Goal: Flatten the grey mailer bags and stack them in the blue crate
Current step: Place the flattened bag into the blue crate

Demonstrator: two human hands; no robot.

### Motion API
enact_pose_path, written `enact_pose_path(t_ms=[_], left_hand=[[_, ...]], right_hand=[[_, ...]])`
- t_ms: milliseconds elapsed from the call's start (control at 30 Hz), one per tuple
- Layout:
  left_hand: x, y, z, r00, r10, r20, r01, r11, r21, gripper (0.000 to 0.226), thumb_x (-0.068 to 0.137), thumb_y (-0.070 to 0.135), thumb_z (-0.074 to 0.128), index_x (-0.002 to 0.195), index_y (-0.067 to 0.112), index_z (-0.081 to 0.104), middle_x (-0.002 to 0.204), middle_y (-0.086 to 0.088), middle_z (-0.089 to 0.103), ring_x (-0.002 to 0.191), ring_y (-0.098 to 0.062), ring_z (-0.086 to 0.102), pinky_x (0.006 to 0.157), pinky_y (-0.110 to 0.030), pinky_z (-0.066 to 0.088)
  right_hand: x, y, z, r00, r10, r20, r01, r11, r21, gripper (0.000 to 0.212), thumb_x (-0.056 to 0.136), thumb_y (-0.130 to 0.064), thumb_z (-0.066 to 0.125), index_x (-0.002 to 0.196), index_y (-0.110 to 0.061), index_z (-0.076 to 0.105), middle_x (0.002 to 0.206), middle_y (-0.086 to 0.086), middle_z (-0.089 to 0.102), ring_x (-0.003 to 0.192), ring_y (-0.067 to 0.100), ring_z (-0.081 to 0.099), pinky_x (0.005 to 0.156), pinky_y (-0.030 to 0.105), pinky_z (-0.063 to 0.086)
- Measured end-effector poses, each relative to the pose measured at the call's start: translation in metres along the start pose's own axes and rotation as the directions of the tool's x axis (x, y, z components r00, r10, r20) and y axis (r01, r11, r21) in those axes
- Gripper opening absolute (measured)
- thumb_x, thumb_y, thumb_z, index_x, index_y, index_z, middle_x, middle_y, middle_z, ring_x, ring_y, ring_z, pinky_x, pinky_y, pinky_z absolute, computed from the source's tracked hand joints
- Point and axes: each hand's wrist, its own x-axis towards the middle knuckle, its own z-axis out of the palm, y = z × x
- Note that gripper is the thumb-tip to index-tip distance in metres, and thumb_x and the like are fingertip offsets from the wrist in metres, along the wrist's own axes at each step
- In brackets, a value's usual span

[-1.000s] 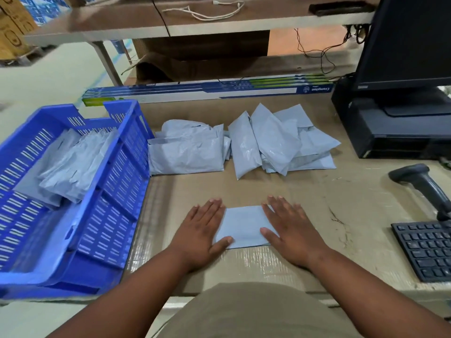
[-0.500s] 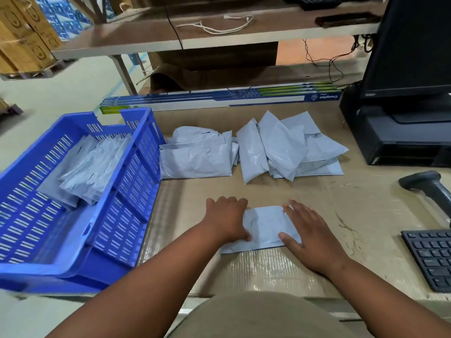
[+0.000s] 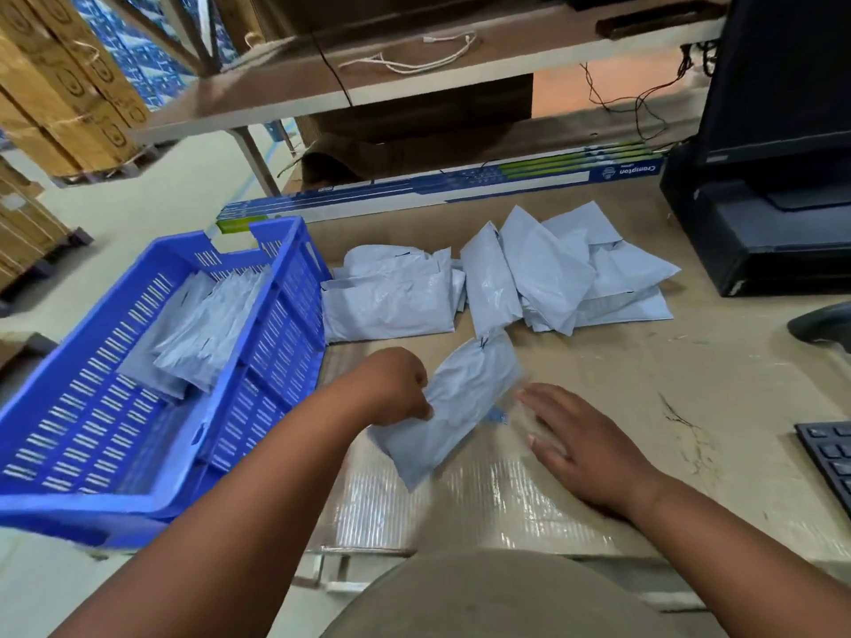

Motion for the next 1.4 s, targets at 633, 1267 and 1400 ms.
enact_pose_path(t_ms=[633,1267,1400], left_hand=[[-0.094,-0.236,-0.139,0.759,-0.415,-0.501,0.267,0.901,-0.342,0.033,0.077,0.031,0.086,0.063,0.017,0.059,0.063,0.000,0.056,0.070,-0.025,0.056,0.053,-0.031,0.032],[0.074,-0.271,-0.063,0.904,-0.330,-0.271,0.211,0.898,-0.387,0.016,0.095,0.014,0.062,0.079,0.012,0.060,0.097,-0.010,0.071,0.099,-0.030,0.070,0.072,-0.031,0.047],[0.082,-0.282,-0.054,0.876,-0.387,-0.287,0.261,0.881,-0.394,0.021,0.089,0.016,0.067,0.074,0.015,0.054,0.085,-0.004,0.064,0.085,-0.028,0.065,0.070,-0.031,0.047]], right_hand=[[0.240,-0.269,0.034,0.883,-0.466,0.059,0.466,0.885,0.025,0.047,0.104,-0.038,0.062,0.149,-0.030,0.057,0.159,-0.008,0.045,0.143,0.011,0.043,0.116,0.022,0.031],[0.279,-0.288,0.098,0.962,-0.247,0.119,0.244,0.969,0.045,0.028,0.113,-0.035,0.041,0.127,-0.030,0.065,0.170,-0.014,0.026,0.158,-0.005,-0.007,0.125,0.020,0.007],[0.275,-0.290,0.099,0.967,-0.240,0.085,0.234,0.969,0.076,0.032,0.112,-0.033,0.042,0.135,-0.030,0.064,0.170,-0.017,0.023,0.158,-0.005,-0.008,0.124,0.018,0.003]])
